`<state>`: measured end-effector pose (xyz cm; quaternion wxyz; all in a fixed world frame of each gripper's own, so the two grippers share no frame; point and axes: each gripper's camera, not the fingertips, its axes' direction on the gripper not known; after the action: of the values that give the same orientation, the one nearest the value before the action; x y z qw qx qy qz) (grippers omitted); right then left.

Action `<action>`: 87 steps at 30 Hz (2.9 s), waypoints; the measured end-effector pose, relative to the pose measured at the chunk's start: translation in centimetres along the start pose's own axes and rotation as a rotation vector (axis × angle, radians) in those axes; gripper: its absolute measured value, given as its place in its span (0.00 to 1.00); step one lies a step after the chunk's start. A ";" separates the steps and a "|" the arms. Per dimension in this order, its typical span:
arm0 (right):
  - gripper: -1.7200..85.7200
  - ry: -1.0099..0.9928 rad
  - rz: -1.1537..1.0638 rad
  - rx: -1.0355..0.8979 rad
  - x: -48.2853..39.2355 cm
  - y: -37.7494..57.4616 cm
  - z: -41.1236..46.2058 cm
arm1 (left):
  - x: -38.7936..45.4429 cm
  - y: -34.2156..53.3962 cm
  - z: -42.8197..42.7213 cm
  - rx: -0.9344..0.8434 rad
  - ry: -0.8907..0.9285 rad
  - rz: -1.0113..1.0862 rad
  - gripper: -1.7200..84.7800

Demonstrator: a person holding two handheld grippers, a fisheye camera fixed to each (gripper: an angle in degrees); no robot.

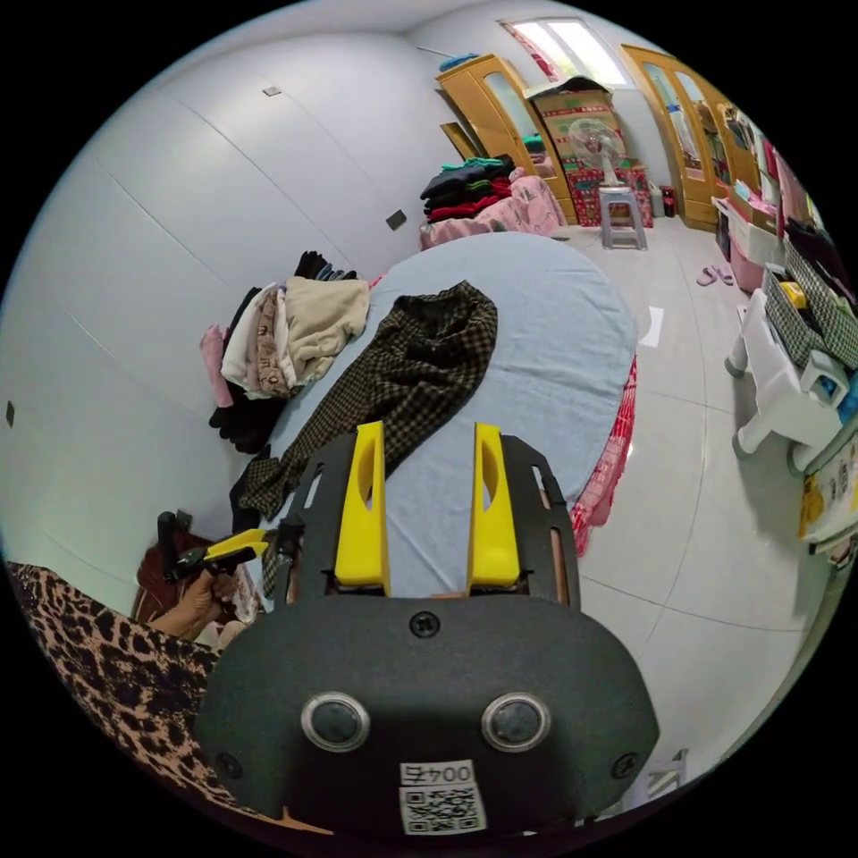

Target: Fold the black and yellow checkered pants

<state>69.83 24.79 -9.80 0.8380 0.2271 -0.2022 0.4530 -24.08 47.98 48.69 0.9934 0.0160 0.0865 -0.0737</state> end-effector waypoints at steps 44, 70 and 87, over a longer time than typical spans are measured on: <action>0.02 0.110 -0.073 -0.129 22.7 -64.2 12.1 | 5.8 10.0 19.9 -0.073 -0.243 -0.693 0.03; 0.11 -0.003 -0.291 -0.527 19.2 -45.4 13.4 | 8.2 24.8 11.0 0.259 -0.441 -0.963 0.15; 0.06 0.100 -0.322 -0.481 20.0 -50.5 13.4 | 9.1 21.2 5.4 0.417 -0.409 -0.773 0.05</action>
<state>121.20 6.02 2.08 0.9378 0.0286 -0.2237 0.2639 -11.10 67.41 52.81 0.8656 0.1666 -0.1274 -0.4547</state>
